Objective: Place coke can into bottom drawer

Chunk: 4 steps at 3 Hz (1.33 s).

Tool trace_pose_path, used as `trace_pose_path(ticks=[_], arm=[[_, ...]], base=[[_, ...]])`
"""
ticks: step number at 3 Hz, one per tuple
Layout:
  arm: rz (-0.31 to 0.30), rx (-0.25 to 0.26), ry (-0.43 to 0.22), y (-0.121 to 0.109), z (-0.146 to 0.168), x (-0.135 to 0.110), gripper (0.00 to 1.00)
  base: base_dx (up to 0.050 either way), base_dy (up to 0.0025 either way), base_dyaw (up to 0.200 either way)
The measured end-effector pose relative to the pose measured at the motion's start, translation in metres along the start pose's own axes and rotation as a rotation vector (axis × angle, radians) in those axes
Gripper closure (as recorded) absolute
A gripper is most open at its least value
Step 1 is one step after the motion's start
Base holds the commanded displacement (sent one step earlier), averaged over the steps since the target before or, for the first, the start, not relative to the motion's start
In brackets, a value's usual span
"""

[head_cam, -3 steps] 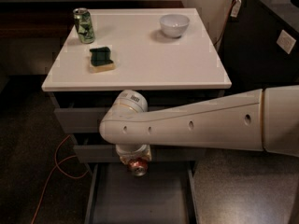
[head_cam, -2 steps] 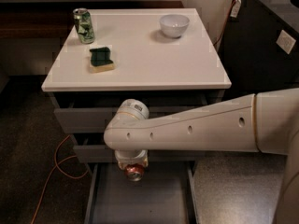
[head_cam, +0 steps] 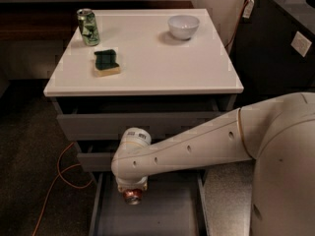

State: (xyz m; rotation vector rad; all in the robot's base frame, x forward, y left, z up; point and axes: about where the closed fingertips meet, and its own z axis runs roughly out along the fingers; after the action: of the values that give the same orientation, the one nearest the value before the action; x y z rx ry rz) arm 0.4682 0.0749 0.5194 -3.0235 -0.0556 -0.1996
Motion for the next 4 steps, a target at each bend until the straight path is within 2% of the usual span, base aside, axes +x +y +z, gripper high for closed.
trace_pose_path(ticks=[1, 2, 3, 4], arm=[[0.008, 0.067, -0.007, -0.009, 0.043, -0.014, 1.0], [0.008, 0.067, -0.007, -0.009, 0.043, -0.014, 1.0], [0.032, 0.041, -0.013, -0.003, 0.054, -0.014, 1.0], [0.082, -0.027, -0.038, 0.018, 0.092, -0.014, 1.0]], base=[[0.0, 0.0, 0.0], [0.0, 0.0, 0.0], [0.0, 0.0, 0.0], [0.0, 0.0, 0.0]])
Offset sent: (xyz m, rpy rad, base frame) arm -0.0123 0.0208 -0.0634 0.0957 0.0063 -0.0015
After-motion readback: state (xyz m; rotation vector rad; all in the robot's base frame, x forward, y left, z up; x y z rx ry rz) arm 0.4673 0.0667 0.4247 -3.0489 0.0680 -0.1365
